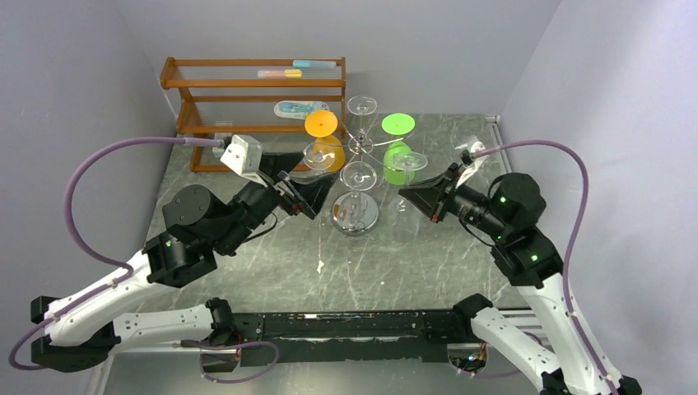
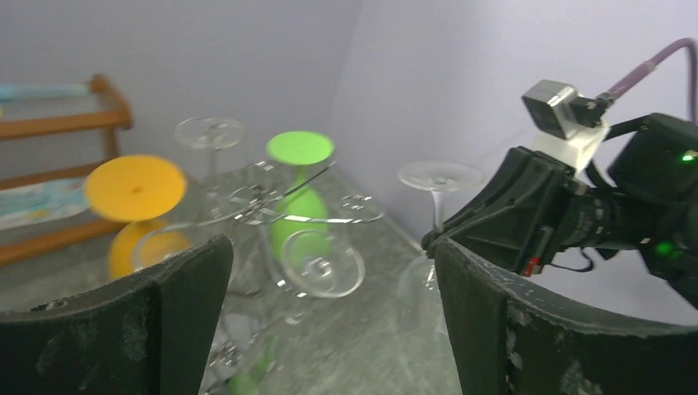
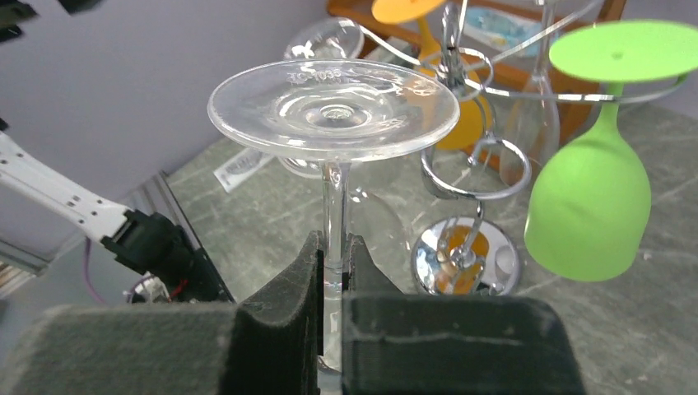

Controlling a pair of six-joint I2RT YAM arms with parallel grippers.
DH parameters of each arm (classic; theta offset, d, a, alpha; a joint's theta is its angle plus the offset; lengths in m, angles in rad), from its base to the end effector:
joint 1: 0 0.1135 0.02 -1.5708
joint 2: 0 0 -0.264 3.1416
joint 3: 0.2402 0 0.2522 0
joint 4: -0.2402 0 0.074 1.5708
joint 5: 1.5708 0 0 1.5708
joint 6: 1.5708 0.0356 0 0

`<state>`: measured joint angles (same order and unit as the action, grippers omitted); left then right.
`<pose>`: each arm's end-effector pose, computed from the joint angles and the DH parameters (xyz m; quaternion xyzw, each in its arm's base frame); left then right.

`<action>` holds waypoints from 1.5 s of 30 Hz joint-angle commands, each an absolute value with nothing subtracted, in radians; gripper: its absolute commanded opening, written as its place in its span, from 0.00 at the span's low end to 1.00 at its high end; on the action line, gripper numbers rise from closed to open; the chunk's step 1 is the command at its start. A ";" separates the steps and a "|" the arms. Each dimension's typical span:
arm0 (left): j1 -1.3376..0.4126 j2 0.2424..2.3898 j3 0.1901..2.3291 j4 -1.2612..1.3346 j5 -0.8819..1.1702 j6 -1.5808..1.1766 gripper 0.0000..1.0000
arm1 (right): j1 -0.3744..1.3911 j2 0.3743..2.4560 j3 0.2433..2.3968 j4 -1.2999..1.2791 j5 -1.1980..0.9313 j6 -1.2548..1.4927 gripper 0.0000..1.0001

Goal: Place the wine glass upside down on the wine glass rack

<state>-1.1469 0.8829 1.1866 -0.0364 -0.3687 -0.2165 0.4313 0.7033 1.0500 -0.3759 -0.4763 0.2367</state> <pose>0.0823 -0.1511 0.4763 0.1373 0.5983 -0.4061 0.6769 0.1151 0.0709 0.4208 -0.2313 0.6778 0.3818 0.5842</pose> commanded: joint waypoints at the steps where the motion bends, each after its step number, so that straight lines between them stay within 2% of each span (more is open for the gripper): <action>1: -1.146 0.847 1.213 -0.227 -0.553 -0.181 0.96 | 0.427 0.735 0.993 -0.324 -0.480 0.185 0.00; 13: -1.146 0.795 1.169 -0.247 -0.601 -0.173 0.96 | 0.427 0.760 0.886 -0.137 -0.450 0.209 0.00; 26: -1.147 0.789 1.152 -0.243 -0.615 -0.169 0.96 | 0.426 0.668 0.796 -0.088 -0.134 0.265 0.00; 34: -1.147 0.781 1.146 -0.246 -0.621 -0.175 0.96 | 0.427 0.726 0.767 0.015 -0.133 0.279 0.00; 45: -1.147 0.764 1.141 -0.255 -0.645 -0.191 0.95 | 0.428 0.810 0.760 0.104 -0.236 0.272 0.00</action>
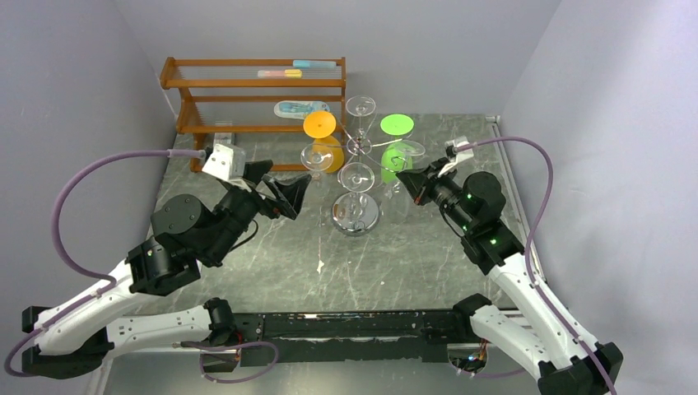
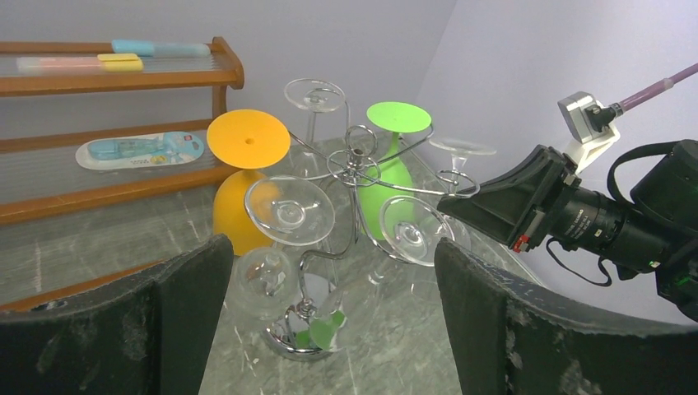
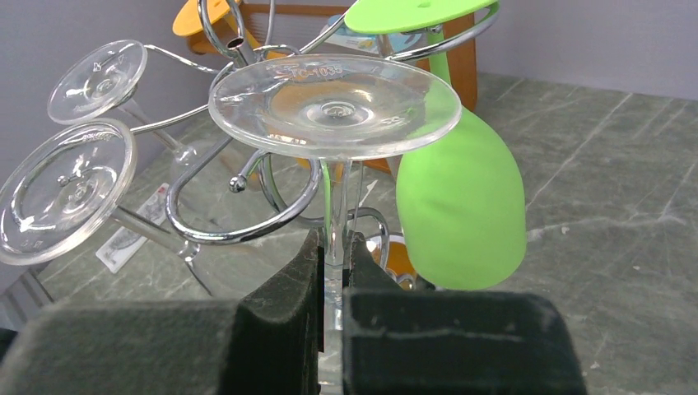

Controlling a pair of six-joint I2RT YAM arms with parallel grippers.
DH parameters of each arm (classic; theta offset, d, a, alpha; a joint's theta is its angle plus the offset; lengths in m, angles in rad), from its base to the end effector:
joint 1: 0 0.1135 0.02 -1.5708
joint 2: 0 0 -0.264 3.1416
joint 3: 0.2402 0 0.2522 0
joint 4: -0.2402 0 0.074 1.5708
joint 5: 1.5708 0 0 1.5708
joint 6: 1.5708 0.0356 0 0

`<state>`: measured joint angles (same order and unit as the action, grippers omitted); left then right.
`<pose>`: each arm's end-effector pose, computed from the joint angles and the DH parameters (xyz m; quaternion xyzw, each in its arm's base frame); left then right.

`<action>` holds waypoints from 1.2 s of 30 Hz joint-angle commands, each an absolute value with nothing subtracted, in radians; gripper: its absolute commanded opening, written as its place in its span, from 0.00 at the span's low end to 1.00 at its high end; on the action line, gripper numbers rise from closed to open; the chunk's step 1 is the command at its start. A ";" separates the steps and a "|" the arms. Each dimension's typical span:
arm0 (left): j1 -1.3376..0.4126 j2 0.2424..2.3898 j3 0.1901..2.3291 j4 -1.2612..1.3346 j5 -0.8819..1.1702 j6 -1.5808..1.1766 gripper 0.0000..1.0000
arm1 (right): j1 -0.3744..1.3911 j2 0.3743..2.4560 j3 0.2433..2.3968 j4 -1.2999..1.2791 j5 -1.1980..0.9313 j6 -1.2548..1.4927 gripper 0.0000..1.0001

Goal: Place the wine glass upside down on the wine glass rack

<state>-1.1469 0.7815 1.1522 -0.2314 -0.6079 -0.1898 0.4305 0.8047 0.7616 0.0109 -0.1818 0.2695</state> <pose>0.0767 -0.1205 0.4584 0.0878 0.6598 -0.2921 0.6868 0.1729 0.0865 0.3496 -0.1205 0.7080 0.2988 0.6284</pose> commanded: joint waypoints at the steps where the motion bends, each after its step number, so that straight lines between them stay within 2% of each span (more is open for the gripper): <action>1: -1.146 0.760 1.138 -0.253 -0.648 -0.192 0.95 | 0.427 0.812 0.758 0.107 -0.244 0.272 0.00; 20: -1.146 0.765 1.144 -0.270 -0.647 -0.205 0.95 | 0.427 0.899 0.759 0.175 -0.337 0.198 0.00; 29: -1.147 0.773 1.144 -0.274 -0.646 -0.207 0.95 | 0.427 0.862 0.718 0.221 -0.387 0.180 0.00; 36: -1.147 0.780 1.149 -0.270 -0.640 -0.206 0.95 | 0.426 0.840 0.683 0.278 -0.342 0.175 0.00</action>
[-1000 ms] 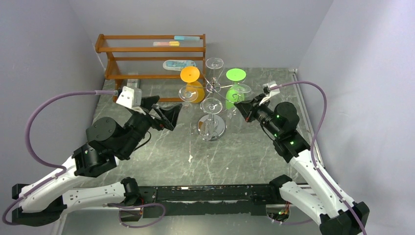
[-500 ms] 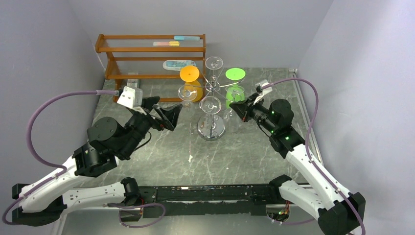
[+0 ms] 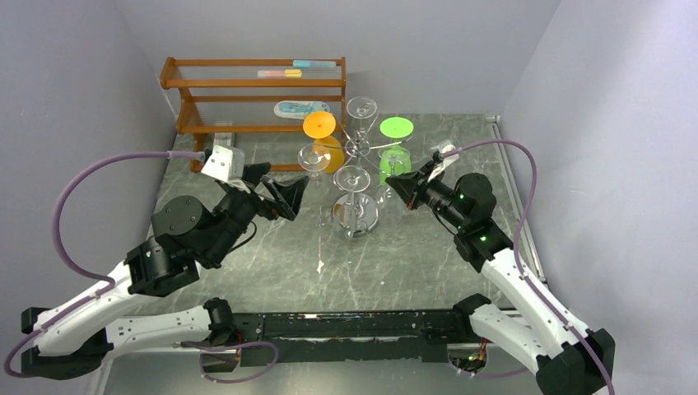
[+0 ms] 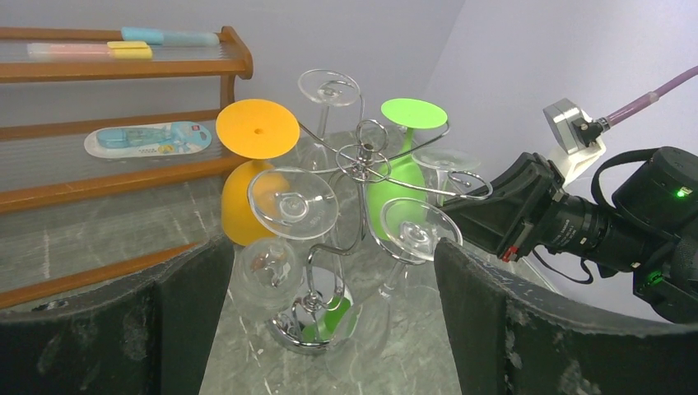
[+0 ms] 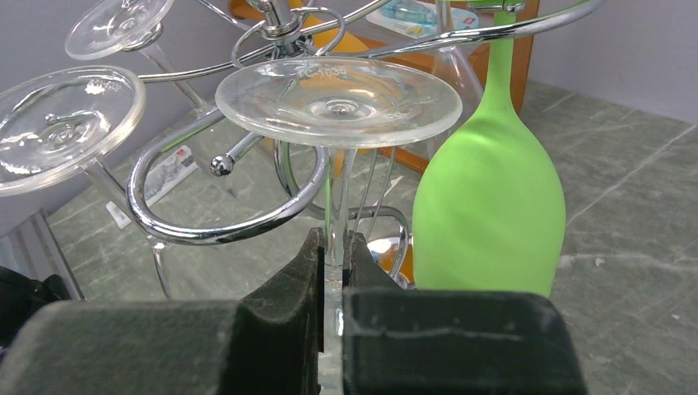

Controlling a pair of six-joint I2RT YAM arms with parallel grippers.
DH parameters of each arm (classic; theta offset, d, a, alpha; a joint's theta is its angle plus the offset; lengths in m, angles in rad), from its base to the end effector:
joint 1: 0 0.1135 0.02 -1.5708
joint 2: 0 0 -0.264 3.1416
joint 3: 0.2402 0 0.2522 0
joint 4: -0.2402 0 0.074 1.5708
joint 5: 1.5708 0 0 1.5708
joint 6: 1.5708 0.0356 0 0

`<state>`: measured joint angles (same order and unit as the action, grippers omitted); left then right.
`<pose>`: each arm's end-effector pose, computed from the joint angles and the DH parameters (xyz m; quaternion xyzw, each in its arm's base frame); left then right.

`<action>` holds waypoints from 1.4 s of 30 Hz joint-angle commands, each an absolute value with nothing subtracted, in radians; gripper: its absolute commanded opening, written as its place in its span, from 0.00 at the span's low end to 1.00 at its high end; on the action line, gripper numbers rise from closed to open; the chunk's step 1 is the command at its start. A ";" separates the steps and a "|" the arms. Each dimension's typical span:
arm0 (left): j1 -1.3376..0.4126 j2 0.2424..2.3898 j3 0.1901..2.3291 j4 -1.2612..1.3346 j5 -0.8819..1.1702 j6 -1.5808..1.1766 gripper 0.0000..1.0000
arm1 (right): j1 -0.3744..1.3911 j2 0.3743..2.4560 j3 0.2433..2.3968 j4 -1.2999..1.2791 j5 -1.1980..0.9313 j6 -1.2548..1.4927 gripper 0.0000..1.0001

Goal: Place the wine glass upside down on the wine glass rack

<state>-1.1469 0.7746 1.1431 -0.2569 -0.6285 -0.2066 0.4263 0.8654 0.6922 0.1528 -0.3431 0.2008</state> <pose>0.0768 -0.1193 0.4538 0.0818 0.6695 -0.2834 0.6817 0.1844 0.0969 0.3292 -0.1979 0.6859 0.3287 0.6184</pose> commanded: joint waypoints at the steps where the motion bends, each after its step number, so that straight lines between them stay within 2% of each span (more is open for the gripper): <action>1: -1.147 0.782 1.148 -0.270 -0.640 -0.207 0.95 | 0.427 0.838 0.677 0.293 -0.331 0.174 0.00; 19: -1.146 0.820 1.168 -0.275 -0.634 -0.201 0.95 | 0.427 0.836 0.561 0.610 -0.279 0.072 0.00; 31: -1.146 0.835 1.169 -0.272 -0.623 -0.206 0.95 | 0.427 0.774 0.514 0.601 -0.193 0.070 0.00; 42: -1.146 0.827 1.165 -0.278 -0.627 -0.211 0.95 | 0.428 0.821 0.531 0.590 -0.315 0.048 0.00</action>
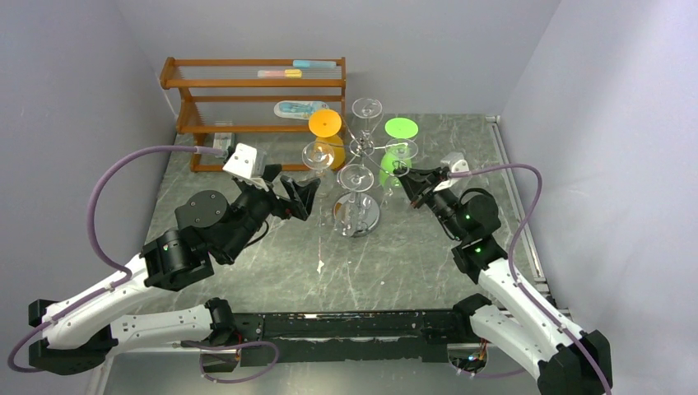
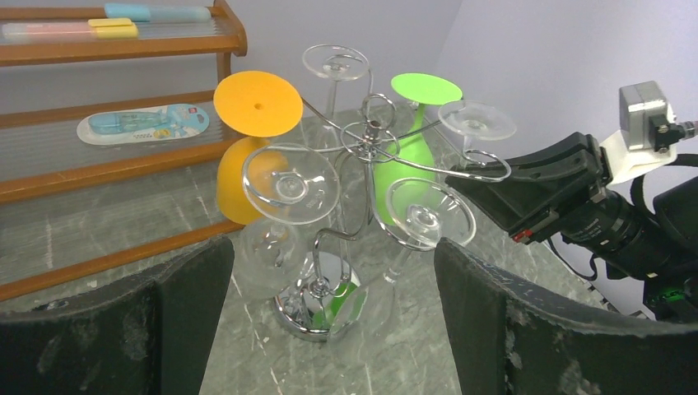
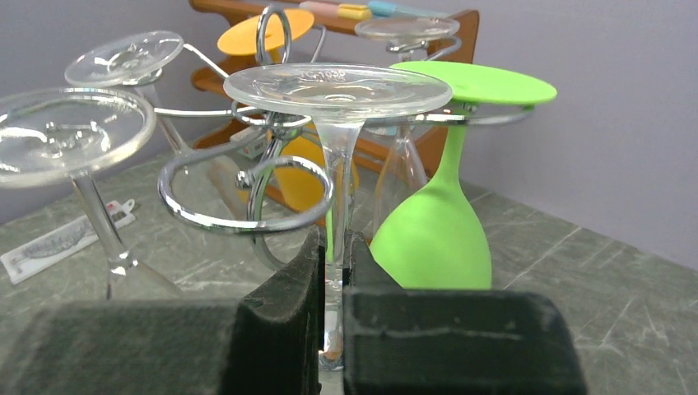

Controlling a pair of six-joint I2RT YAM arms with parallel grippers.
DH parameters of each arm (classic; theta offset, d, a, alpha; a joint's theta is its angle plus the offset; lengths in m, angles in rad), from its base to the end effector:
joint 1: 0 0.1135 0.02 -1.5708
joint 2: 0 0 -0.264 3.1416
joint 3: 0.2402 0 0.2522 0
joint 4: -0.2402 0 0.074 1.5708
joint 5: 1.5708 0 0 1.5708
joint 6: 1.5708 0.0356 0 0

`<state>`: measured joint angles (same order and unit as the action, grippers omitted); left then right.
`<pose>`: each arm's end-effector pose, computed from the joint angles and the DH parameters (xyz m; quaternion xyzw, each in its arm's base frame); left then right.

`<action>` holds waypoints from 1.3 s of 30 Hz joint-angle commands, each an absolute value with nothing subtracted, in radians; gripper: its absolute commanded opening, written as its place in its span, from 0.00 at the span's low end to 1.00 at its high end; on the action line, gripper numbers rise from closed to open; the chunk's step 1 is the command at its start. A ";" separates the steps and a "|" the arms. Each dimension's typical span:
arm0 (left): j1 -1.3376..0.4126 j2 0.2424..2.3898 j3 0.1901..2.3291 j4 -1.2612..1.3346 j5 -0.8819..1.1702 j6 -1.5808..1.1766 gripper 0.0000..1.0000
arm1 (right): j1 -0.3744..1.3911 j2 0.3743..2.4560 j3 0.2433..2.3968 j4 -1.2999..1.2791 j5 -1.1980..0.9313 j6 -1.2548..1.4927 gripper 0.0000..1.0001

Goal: Place the wine glass upside down on the wine glass rack

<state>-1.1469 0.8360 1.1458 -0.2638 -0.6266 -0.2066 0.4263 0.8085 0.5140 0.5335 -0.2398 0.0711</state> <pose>0.0851 -0.1379 0.4459 0.0990 0.6867 -0.2649 0.6697 0.1741 0.0883 0.3165 -0.2009 0.5871 0.2638 0.7385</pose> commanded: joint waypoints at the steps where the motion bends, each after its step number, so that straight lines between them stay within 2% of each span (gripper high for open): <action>1: -1.146 0.825 1.165 -0.278 -0.627 -0.213 0.95 | 0.428 0.825 0.533 0.587 -0.329 0.048 0.00; 15: -1.147 0.816 1.155 -0.281 -0.632 -0.214 0.95 | 0.427 0.807 0.518 0.616 -0.456 0.052 0.00; 31: -1.147 0.804 1.147 -0.282 -0.632 -0.217 0.95 | 0.428 0.707 0.444 0.641 -0.297 0.086 0.00; 39: -1.146 0.802 1.148 -0.285 -0.630 -0.221 0.95 | 0.427 0.761 0.480 0.560 -0.265 0.096 0.00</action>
<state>-1.1469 0.8097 1.1454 -0.2680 -0.6270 -0.2180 0.4271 0.7372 0.4492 0.5697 -0.3042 0.0925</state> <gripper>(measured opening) 0.949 0.048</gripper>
